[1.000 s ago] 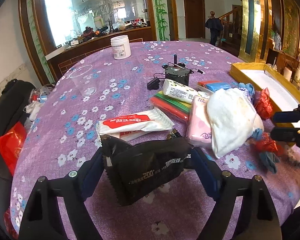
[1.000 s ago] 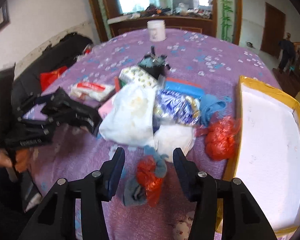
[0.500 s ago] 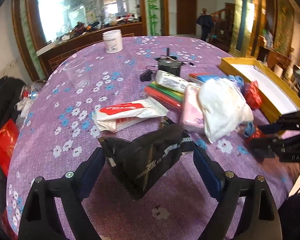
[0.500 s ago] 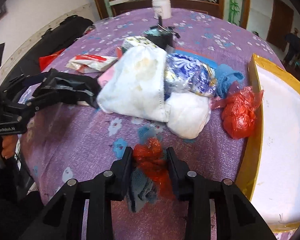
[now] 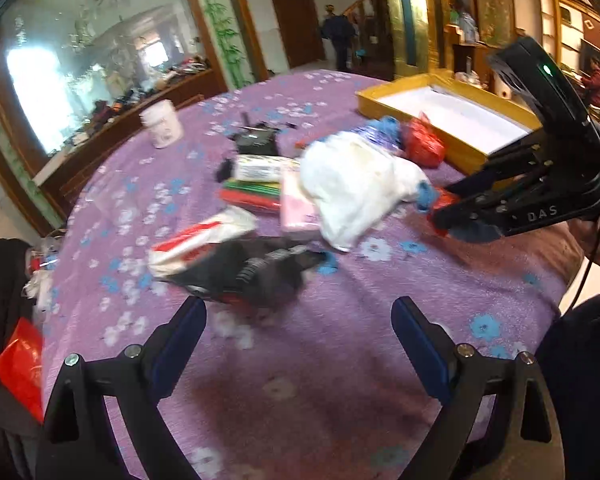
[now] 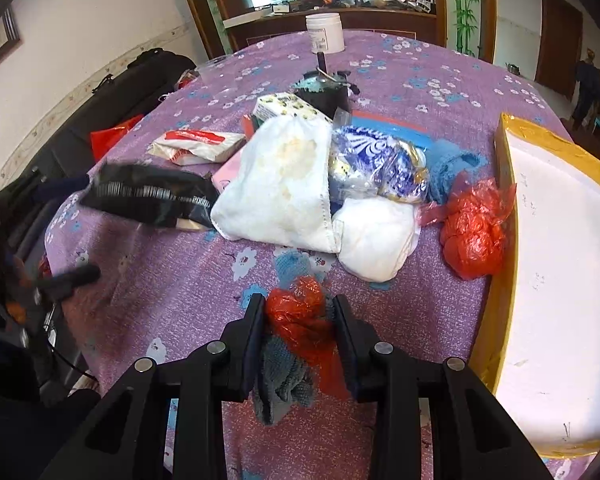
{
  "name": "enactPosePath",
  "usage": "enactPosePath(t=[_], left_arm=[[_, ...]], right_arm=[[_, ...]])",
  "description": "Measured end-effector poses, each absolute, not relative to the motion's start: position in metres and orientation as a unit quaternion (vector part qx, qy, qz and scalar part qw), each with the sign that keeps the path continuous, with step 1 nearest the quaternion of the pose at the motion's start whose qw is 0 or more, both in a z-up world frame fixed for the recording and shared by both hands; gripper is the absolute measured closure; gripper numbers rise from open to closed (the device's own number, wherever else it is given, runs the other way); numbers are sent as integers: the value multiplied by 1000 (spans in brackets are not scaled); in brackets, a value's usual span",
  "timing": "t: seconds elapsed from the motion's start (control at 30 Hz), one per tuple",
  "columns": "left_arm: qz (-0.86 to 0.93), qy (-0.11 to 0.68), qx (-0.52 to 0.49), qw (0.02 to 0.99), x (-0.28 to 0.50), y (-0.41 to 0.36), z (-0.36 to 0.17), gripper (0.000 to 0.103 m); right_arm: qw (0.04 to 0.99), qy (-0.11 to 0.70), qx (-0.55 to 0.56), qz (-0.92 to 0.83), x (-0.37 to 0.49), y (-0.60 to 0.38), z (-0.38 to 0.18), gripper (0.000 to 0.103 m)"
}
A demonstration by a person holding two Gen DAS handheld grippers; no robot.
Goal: Organize soft objects
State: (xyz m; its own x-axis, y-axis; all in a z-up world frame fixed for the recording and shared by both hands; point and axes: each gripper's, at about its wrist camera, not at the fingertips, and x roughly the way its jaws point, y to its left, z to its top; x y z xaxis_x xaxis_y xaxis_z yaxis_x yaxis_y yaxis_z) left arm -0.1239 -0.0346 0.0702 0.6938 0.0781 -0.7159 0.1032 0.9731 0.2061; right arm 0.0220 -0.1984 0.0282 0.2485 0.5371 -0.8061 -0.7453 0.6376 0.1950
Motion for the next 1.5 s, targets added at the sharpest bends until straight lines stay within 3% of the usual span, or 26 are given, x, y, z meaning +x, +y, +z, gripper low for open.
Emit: enactPosePath(t=[0.2,0.47,0.53,0.6,0.7,0.87,1.5], left_arm=[[33,395,94,913,-111,-9,75,8],[33,447,121,886,-74,-12,42,8],[47,454,123,881,-68,-14,34,17],[49,465,111,877,-64,-14,27,54],[61,468,89,877,-64,-14,23,76],[93,440,80,890,-73,-19,33,80],[140,363,119,913,-72,-48,79,80]], right_arm=[[784,448,-112,416,17,-197,33,66],[786,446,-98,416,16,-202,36,66],[787,446,-95,416,17,-204,36,66],[786,447,-93,417,17,-204,36,66],[787,445,-90,418,18,-205,37,66],[790,439,-84,419,19,-204,43,66],[808,411,-64,417,21,-217,66,66]])
